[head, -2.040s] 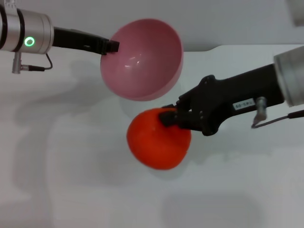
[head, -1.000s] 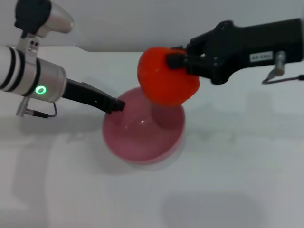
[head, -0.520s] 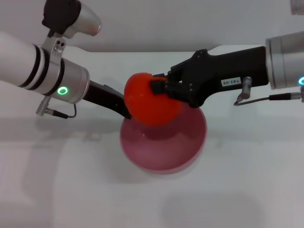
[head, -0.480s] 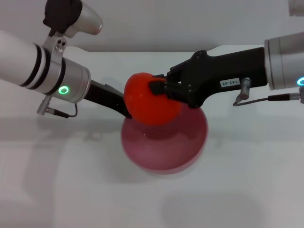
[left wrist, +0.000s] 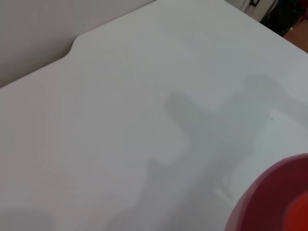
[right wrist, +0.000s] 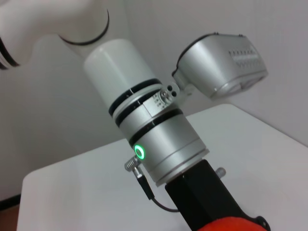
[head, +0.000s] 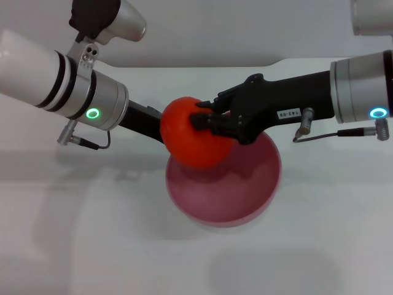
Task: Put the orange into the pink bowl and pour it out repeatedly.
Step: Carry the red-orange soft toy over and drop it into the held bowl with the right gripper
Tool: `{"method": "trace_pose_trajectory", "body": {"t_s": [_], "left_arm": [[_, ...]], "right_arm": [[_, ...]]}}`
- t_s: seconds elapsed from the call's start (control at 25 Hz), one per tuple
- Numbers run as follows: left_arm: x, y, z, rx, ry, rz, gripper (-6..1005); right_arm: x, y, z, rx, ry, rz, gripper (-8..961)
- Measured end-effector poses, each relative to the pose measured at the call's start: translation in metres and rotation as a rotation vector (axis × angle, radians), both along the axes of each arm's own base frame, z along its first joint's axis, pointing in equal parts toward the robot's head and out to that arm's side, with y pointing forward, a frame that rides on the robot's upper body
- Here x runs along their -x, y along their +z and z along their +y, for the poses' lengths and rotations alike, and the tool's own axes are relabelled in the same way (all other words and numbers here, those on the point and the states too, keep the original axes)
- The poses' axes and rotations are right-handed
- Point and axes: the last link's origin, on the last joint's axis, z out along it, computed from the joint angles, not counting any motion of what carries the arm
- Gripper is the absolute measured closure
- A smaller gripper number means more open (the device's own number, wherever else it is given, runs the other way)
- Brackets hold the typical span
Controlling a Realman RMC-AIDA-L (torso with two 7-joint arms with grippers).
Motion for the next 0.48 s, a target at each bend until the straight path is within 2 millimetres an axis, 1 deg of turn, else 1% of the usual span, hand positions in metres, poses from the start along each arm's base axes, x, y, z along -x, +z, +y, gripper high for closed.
{"method": "trace_pose_trajectory", "body": {"t_s": [0.12, 0.24, 0.44, 0.48], "left_arm": [[-0.0005, 0.0001, 0.0004, -0.002, -0.002, 0.000, 955], [-0.0009, 0.0001, 0.0007, -0.003, -0.002, -0.001, 955], [-0.0005, -0.0001, 0.0013, -0.007, 0.000, -0.002, 955], [0.0000, 0.0006, 0.0021, -0.011, 0.001, -0.001, 955]], "right_arm": [[-0.0002, -0.0025, 0.0004, -0.003, 0.003, -0.013, 892], [0.0000, -0.0031, 0.0008, -0.006, 0.003, -0.014, 716], [-0.0008, -0.0015, 0.0002, -0.012, 0.002, -0.013, 487], [-0.0004, -0.0004, -0.0005, -0.015, 0.005, -0.013, 472]]}}
